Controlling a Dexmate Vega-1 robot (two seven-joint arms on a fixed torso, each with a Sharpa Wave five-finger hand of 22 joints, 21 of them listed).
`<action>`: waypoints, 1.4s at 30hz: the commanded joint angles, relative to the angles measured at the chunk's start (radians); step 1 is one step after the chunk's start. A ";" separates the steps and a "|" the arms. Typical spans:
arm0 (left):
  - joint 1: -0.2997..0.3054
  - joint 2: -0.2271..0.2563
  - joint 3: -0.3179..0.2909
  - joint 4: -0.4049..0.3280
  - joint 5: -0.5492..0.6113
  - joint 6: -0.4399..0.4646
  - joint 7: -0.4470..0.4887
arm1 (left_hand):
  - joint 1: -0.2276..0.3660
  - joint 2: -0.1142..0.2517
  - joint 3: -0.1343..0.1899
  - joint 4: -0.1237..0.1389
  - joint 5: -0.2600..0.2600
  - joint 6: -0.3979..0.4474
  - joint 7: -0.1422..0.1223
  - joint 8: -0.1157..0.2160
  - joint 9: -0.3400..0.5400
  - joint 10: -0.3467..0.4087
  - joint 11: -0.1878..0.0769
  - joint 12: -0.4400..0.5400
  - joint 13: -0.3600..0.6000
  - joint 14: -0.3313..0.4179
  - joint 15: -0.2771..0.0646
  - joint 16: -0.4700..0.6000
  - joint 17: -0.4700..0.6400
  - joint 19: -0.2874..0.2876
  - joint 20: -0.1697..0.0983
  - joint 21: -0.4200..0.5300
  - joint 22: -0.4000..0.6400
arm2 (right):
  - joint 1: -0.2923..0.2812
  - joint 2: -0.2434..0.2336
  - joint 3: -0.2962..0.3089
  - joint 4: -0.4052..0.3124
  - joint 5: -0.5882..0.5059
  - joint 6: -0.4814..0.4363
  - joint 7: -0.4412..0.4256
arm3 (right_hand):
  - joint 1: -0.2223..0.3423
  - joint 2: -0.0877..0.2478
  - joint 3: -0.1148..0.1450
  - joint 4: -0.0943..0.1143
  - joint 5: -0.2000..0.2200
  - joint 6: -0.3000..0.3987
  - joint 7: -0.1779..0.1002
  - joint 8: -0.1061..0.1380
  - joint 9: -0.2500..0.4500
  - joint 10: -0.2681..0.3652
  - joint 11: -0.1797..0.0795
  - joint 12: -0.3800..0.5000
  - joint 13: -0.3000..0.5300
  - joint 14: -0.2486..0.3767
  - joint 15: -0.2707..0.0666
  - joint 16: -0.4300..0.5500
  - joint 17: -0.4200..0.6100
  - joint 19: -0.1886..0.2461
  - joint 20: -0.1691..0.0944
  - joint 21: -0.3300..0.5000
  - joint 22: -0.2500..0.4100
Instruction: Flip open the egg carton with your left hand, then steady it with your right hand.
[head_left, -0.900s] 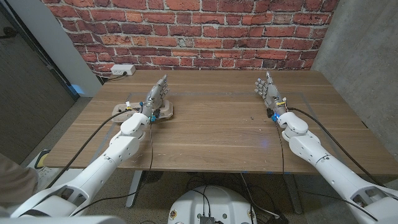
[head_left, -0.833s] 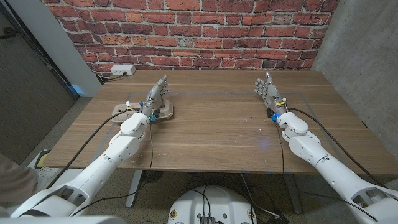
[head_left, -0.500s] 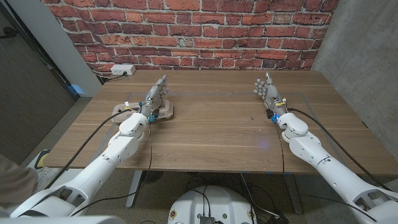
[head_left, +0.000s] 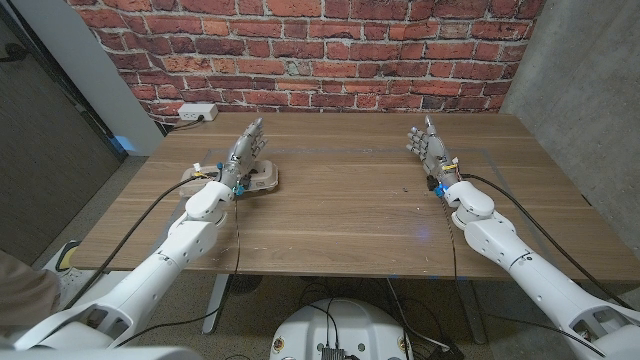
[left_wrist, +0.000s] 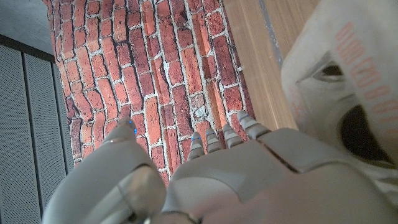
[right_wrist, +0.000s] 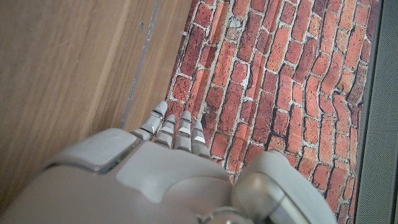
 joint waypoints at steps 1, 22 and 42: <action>0.016 0.055 -0.011 -0.029 0.025 -0.017 -0.027 | 0.003 0.001 0.003 -0.001 0.004 -0.017 -0.010 -0.004 0.002 -0.025 0.004 -0.006 0.003 -0.038 -0.005 -0.006 0.003 -0.023 0.006 -0.004 0.005 | -0.005 -0.002 -0.009 -0.032 -0.013 -0.020 -0.022 | 0.009 0.003 -0.001 0.007 0.005 0.007 -0.005 0.006 0.002 0.008 0.000 0.006 0.003 0.005 -0.001 0.004 0.002 -0.003 0.006 -0.008 0.001; 0.066 0.073 -0.047 -0.098 -0.005 -0.024 -0.009 | 0.001 0.005 0.002 -0.002 0.003 0.033 0.009 0.014 0.001 -0.006 0.010 0.003 0.003 -0.039 0.000 0.002 0.004 -0.021 0.009 0.001 0.005 | 0.001 -0.030 -0.005 -0.054 -0.029 -0.050 -0.036 | 0.006 0.012 -0.003 0.004 0.005 0.006 -0.005 0.007 0.001 -0.002 -0.009 0.003 0.003 -0.084 0.016 -0.016 -0.001 -0.052 0.021 -0.067 0.004; 0.171 0.165 -0.105 -0.238 0.110 -0.042 0.111 | 0.001 0.005 0.000 -0.004 0.002 0.031 0.004 0.010 0.000 -0.004 0.005 0.003 0.002 -0.050 -0.001 0.000 0.003 -0.030 0.011 -0.001 0.005 | 0.000 -0.044 0.001 -0.037 -0.012 -0.005 0.039 | 0.018 0.013 0.000 -0.006 0.005 0.007 -0.014 0.008 0.001 -0.004 -0.024 0.003 0.003 -0.063 -0.008 0.001 -0.004 -0.033 0.013 -0.082 0.004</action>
